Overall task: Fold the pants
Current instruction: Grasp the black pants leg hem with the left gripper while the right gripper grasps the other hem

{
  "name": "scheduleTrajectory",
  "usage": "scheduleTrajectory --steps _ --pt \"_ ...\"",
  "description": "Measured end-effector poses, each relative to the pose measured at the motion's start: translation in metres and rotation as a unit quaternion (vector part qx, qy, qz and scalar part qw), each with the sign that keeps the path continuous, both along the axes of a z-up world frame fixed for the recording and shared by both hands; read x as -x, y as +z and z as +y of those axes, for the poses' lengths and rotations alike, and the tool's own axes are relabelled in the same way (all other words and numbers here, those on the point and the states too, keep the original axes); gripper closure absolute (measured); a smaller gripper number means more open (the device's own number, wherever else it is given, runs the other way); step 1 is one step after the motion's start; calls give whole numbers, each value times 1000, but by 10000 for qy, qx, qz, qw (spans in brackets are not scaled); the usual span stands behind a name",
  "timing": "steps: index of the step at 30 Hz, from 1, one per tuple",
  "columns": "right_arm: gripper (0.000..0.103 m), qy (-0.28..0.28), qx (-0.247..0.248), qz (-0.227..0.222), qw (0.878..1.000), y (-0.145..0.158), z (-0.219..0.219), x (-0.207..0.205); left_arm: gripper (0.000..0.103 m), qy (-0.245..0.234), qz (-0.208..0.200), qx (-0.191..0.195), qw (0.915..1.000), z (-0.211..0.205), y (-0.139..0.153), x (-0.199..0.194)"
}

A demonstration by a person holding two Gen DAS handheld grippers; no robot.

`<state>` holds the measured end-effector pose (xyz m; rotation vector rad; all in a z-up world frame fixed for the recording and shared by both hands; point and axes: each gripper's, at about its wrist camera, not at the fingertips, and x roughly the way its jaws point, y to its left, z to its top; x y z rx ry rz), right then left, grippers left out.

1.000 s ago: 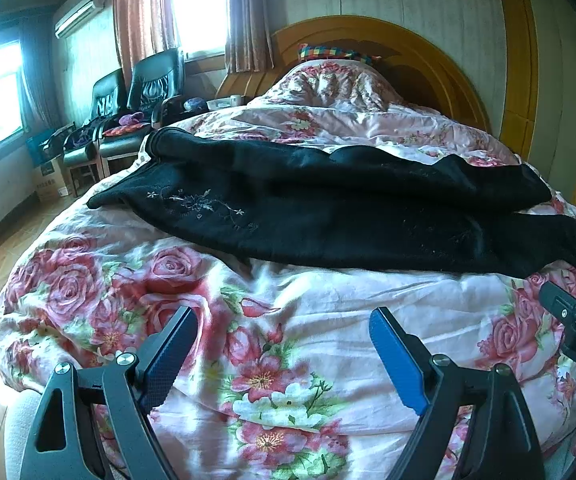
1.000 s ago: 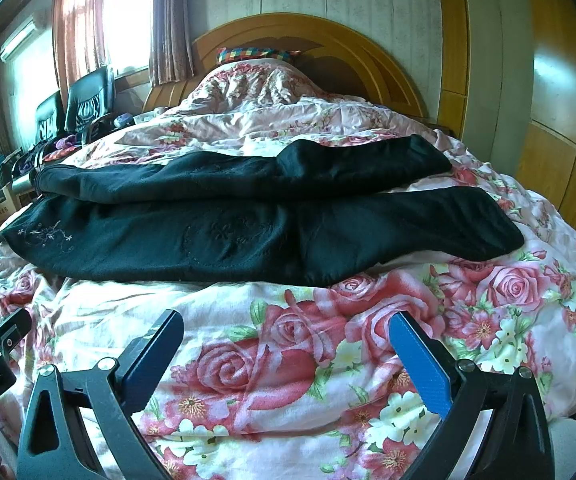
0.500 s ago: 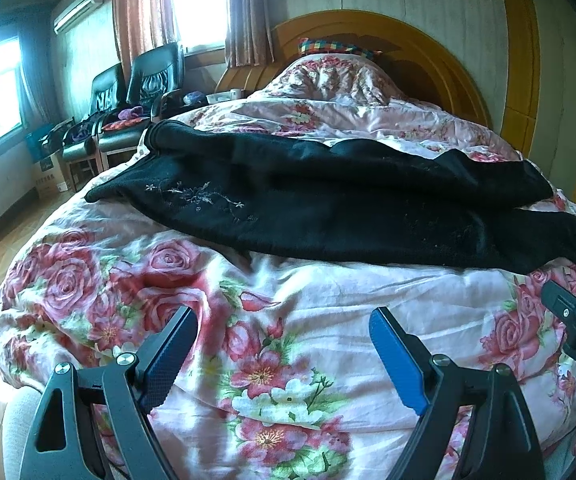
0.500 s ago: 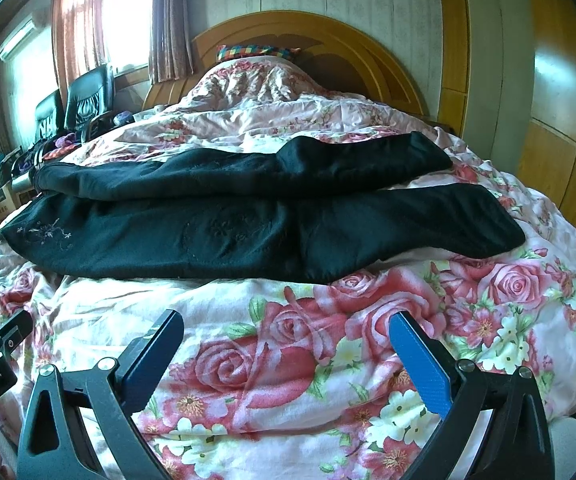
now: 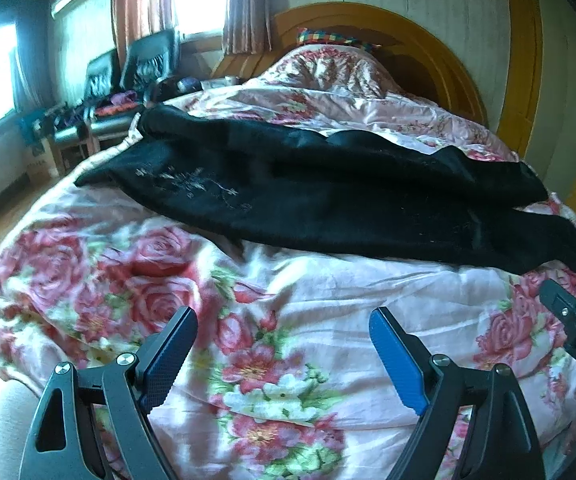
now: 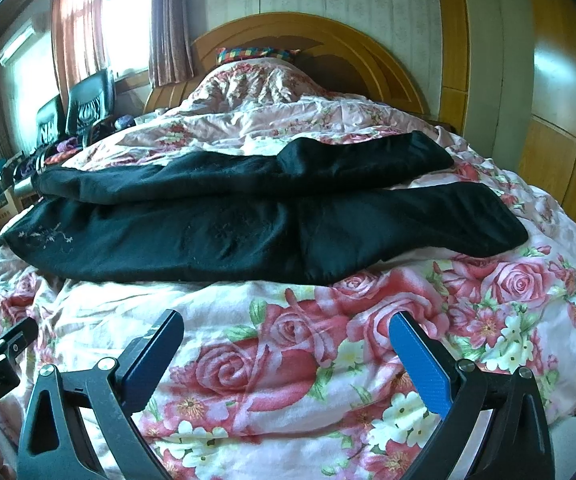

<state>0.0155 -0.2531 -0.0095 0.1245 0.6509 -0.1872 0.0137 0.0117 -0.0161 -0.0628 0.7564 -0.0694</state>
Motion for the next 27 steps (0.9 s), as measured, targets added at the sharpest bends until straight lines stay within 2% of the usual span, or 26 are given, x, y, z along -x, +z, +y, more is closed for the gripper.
scheduleTrajectory --steps 5,7,9,12,13,14,17,19,22,25,27 --pt "0 90 -504 -105 9986 -5 -12 -4 14 -22 154 -33 9999 5 -6 -4" --pt "0 52 -719 48 9974 -11 -18 -8 14 -82 215 -60 9997 6 -9 -7" --pt "0 -24 -818 212 9964 -17 -25 -12 14 -223 288 149 9992 11 -15 -9" --pt "0 -89 -729 331 9968 -21 -32 -16 14 -415 459 1019 9929 25 -27 -12" --pt "0 -94 -750 347 9965 -22 -35 -17 14 -398 585 1164 9907 29 -30 -15" --pt "0 -97 -815 367 9959 -22 -38 -19 14 -377 672 1300 9885 32 -33 -17" --pt "0 -54 -1324 434 9902 -28 -54 -24 19 -338 681 1317 9884 38 -36 -21" --pt "0 -38 -1780 393 9832 -34 -66 -26 22 -281 670 1396 9875 44 -35 -23" --pt "1 -60 -2240 191 9744 -39 -86 -30 23 -68 660 1730 9827 62 -33 -30" --pt "10 -70 -2580 34 9661 -42 -105 -38 23 386 577 1950 9783 86 -32 -41" --pt "19 -103 -2856 0 9583 -47 -118 -46 23 669 390 2032 9761 103 -29 -48"
